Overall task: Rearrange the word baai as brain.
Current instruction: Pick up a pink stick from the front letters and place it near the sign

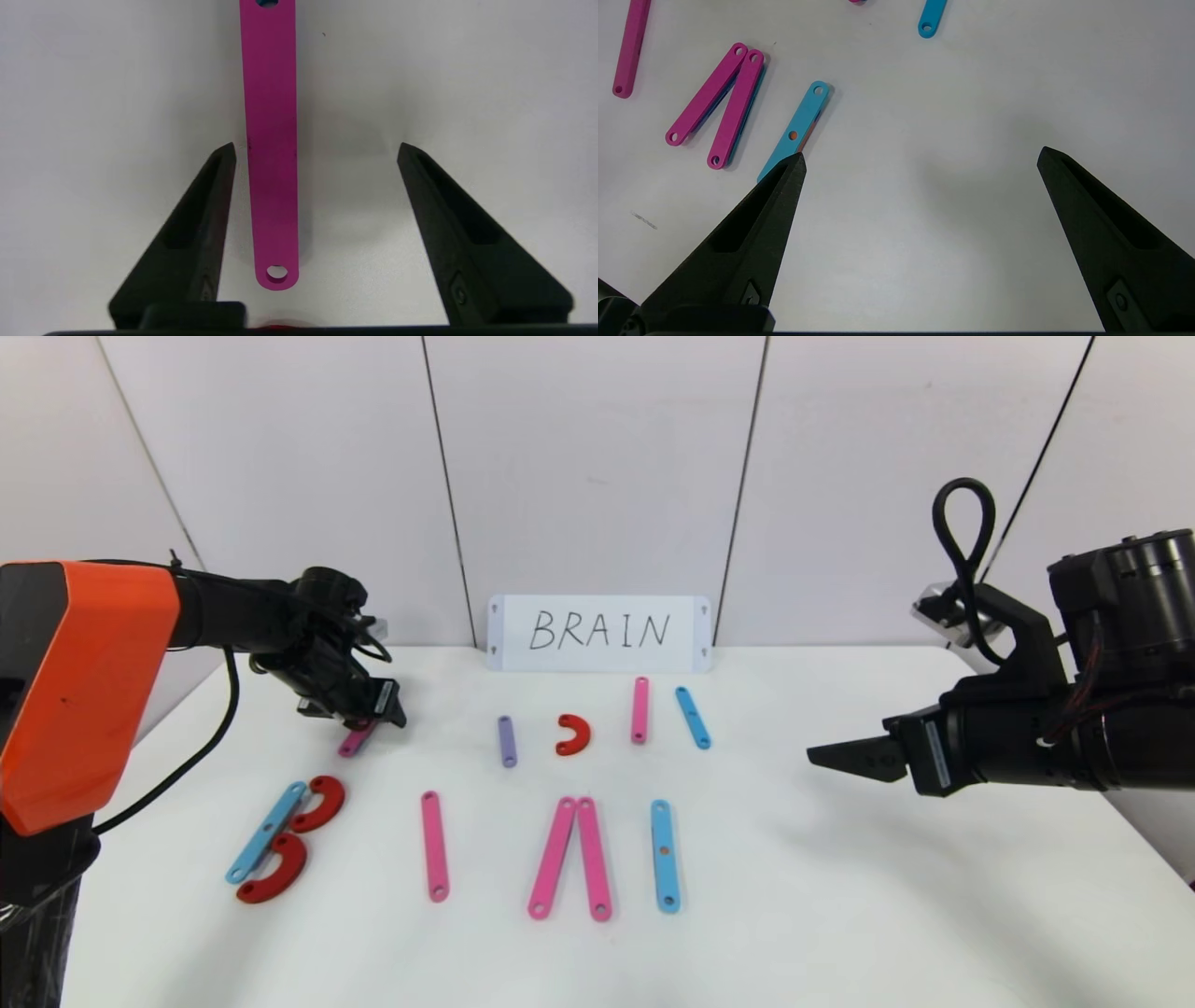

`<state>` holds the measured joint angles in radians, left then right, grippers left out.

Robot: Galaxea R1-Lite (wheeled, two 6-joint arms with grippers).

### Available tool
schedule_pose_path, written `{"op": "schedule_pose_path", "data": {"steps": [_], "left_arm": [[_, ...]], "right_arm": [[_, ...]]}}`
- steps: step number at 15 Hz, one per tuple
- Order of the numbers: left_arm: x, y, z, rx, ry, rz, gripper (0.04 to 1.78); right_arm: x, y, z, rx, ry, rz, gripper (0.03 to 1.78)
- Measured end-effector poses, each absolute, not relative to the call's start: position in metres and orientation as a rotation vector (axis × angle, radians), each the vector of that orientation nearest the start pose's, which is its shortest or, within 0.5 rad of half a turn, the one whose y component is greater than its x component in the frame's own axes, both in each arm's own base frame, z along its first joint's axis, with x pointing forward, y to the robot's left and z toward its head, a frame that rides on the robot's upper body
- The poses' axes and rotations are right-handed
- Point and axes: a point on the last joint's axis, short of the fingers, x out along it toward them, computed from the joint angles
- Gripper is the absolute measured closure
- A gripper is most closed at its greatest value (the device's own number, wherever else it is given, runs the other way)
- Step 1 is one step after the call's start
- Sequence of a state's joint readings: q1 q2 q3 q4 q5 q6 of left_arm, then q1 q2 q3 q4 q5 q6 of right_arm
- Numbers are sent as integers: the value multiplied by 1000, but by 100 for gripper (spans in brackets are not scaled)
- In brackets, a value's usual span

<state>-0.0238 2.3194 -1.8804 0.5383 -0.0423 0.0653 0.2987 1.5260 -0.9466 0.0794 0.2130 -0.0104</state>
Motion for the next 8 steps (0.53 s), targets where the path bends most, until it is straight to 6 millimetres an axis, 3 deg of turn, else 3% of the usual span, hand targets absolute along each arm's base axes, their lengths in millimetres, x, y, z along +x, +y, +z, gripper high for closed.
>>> {"op": "schedule_pose_path", "data": {"steps": [4,8], "left_arm": [[451,-13,130,53,974,-97,13],[445,-18,140,58,968,-104,7]], "right_arm": [[242,80,204,-41,666,498,8],[242,80,203,-42,670,500,8]]}}
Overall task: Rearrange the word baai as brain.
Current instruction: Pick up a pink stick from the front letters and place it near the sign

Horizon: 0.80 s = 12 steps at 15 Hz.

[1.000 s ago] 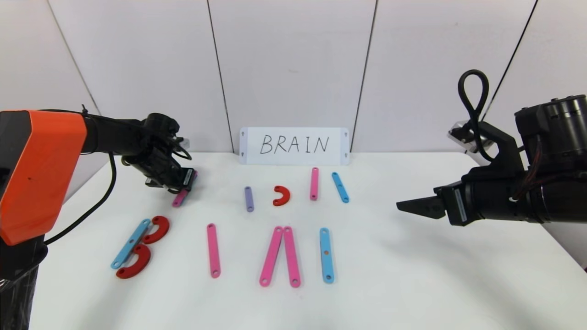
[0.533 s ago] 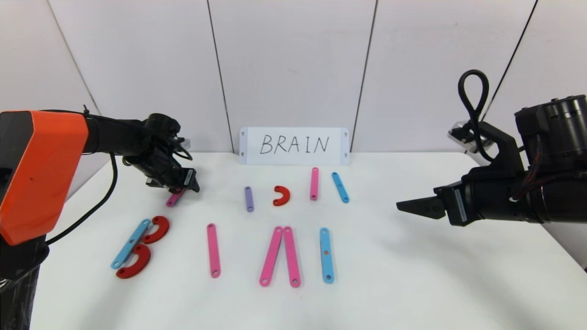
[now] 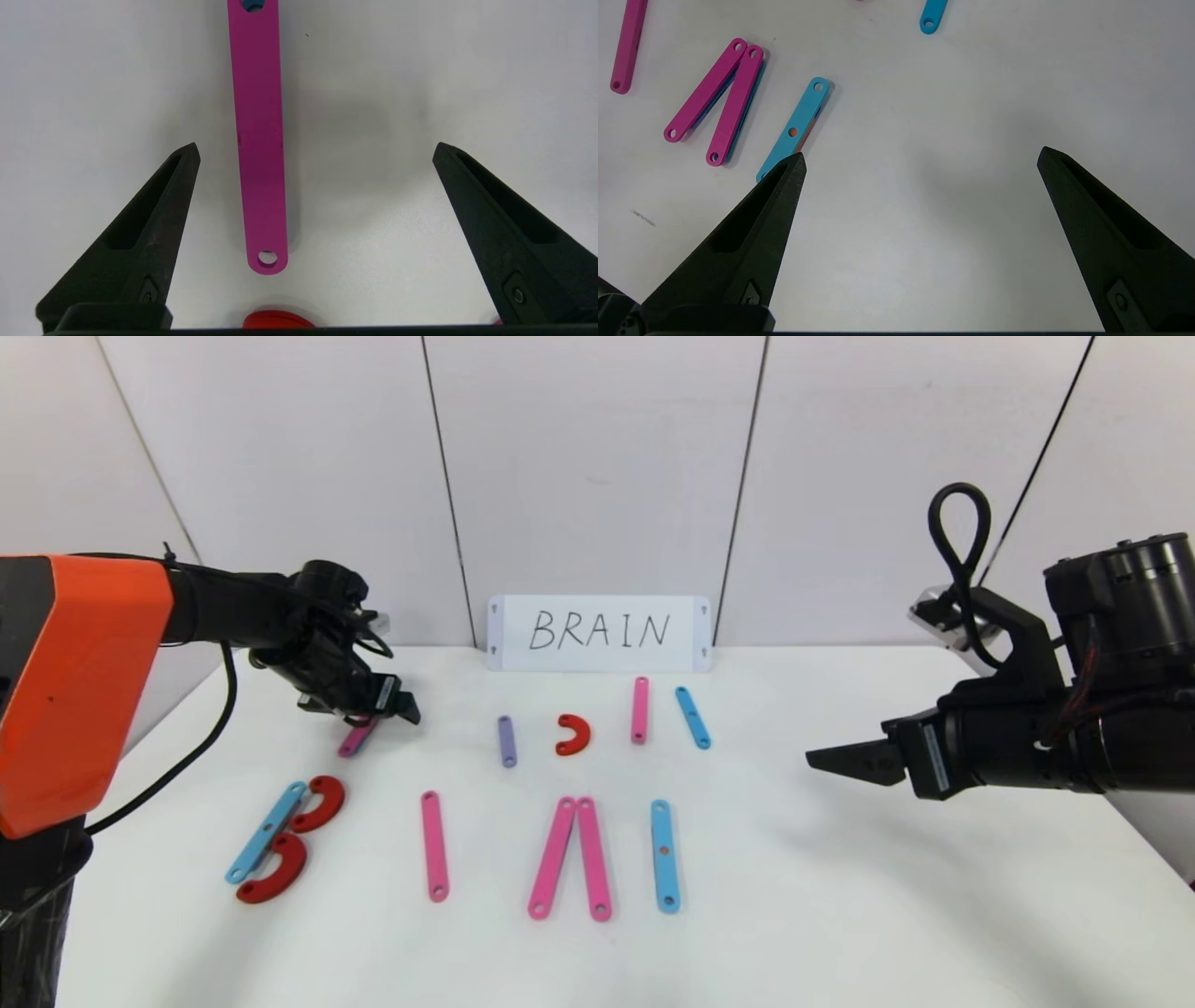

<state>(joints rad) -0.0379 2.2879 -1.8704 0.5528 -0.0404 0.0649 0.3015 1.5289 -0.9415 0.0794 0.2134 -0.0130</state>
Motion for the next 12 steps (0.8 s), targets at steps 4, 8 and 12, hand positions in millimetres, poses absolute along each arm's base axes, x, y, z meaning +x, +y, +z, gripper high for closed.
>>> {"op": "schedule_pose_path", "data": {"steps": [4,8,12], "left_arm": [[420,-31,161,44,1009,-111,7],[386,-49,176,-27,1029,-73,7],[345,-81,170,-59,1068,36,7]], "right_arm": [[242,80,202,-40,673,500,8],[242,80,202,-38,673,496,8],[243,79,201,-37,676,490,8]]}}
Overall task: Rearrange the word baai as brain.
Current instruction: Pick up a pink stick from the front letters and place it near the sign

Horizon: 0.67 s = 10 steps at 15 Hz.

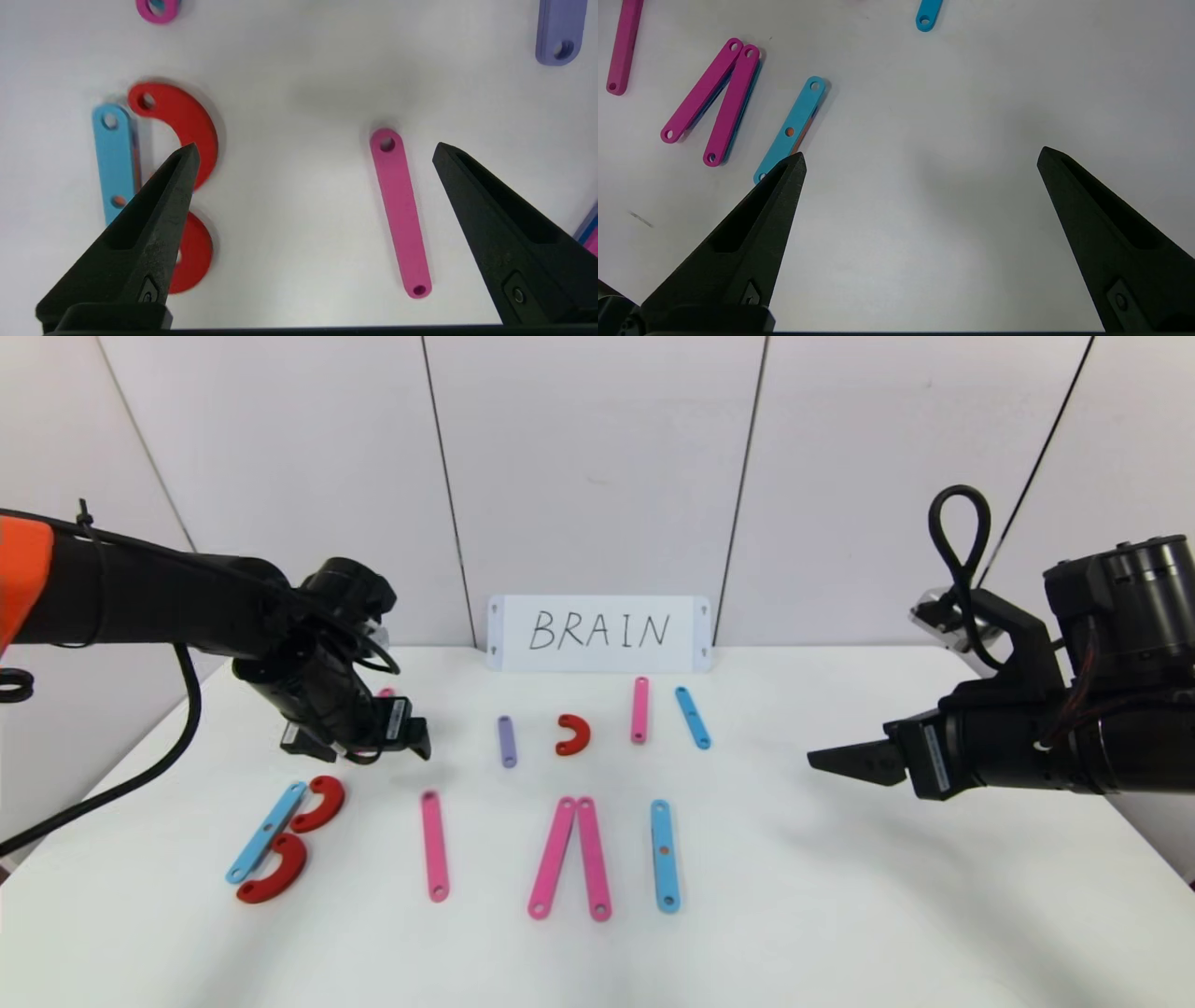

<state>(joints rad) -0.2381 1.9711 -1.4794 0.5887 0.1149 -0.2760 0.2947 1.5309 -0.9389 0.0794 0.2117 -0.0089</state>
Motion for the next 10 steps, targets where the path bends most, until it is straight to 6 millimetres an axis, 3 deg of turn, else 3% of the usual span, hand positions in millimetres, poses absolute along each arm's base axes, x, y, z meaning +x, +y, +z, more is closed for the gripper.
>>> {"op": "schedule_pose_path", "data": {"steps": [5,10], "left_arm": [[307,-112,155,-101,1024,53,7],[292,-123,134,-111,995,11,7]], "right_arm": [[244,78,200,-35,674,486,8],[244,77,198,-35,679,484,8]]}}
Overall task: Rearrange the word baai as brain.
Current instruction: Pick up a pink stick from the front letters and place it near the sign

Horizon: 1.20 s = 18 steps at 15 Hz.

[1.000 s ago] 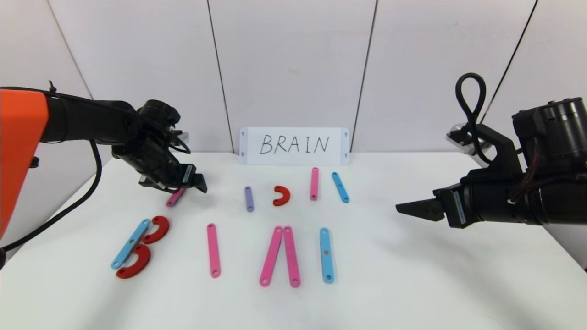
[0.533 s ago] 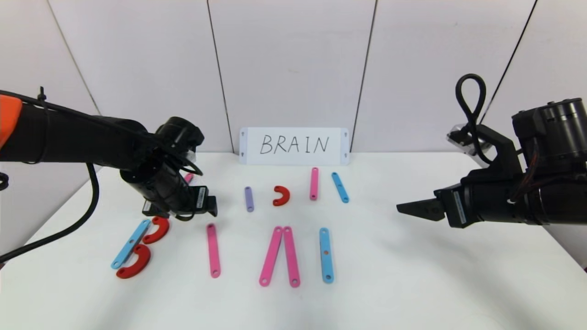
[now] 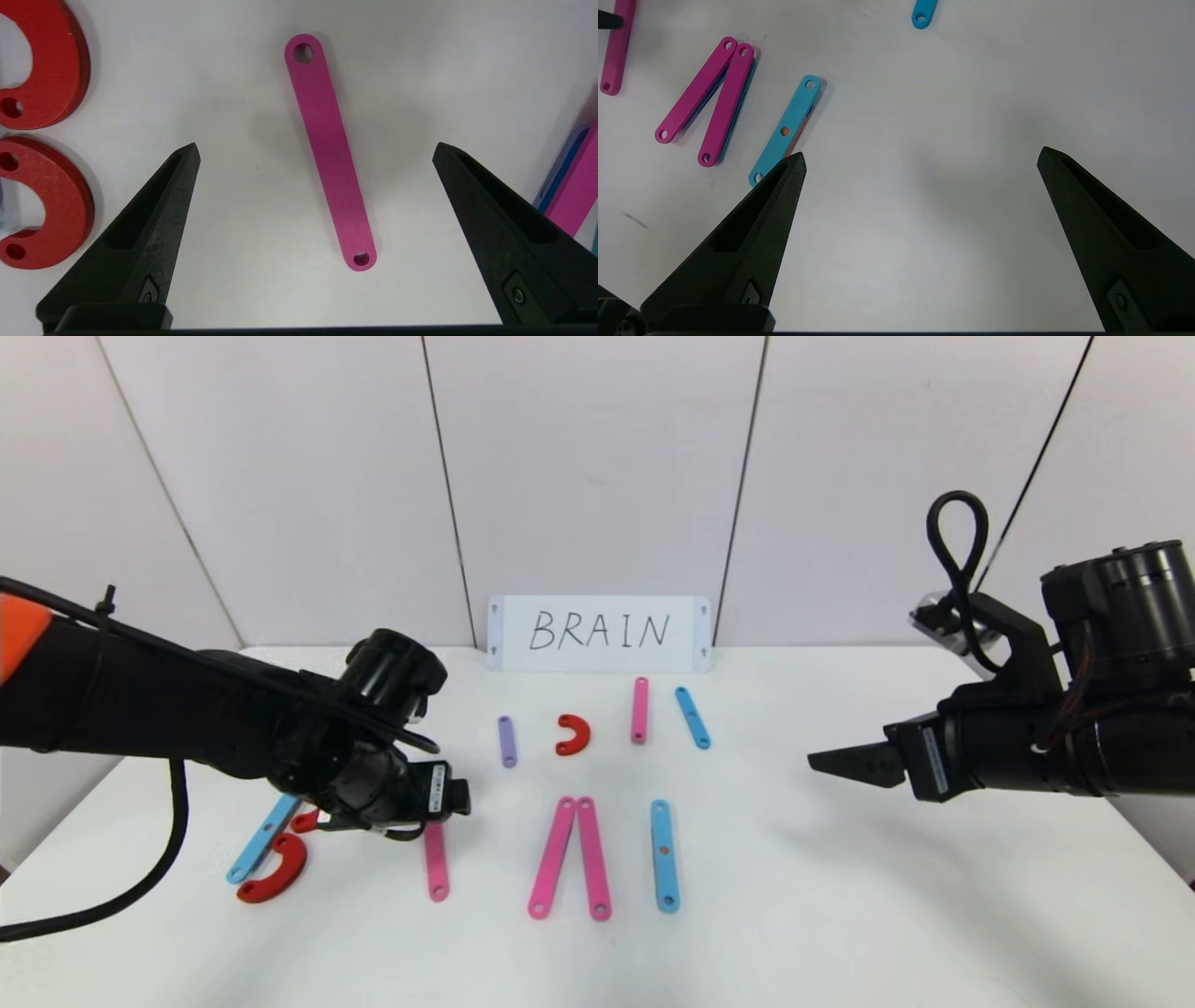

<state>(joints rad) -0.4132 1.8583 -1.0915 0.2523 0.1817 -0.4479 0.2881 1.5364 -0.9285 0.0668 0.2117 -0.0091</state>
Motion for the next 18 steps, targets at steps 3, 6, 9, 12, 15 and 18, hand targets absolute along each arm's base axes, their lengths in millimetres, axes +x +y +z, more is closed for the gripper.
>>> {"op": "schedule_pose_path", "data": {"steps": [3,6,9,12,15,18], "left_arm": [[287,-124,127,-108,1002,6,7],[286,-125,121,-105,1020,9,7],[287,-126,116,-110,1035,18,7],[289,-128,112,-104,1045,20,7],[291,-130,108,-98,1054,20,8],[291,-131,108,-96,1056,19,25]], "right_arm": [[245,77,197,-35,679,484,8],[245,77,196,-35,682,482,8],[245,77,196,-35,683,483,8],[245,77,195,-35,685,481,8],[246,77,195,-34,674,481,8],[246,77,195,-34,673,482,8]]}}
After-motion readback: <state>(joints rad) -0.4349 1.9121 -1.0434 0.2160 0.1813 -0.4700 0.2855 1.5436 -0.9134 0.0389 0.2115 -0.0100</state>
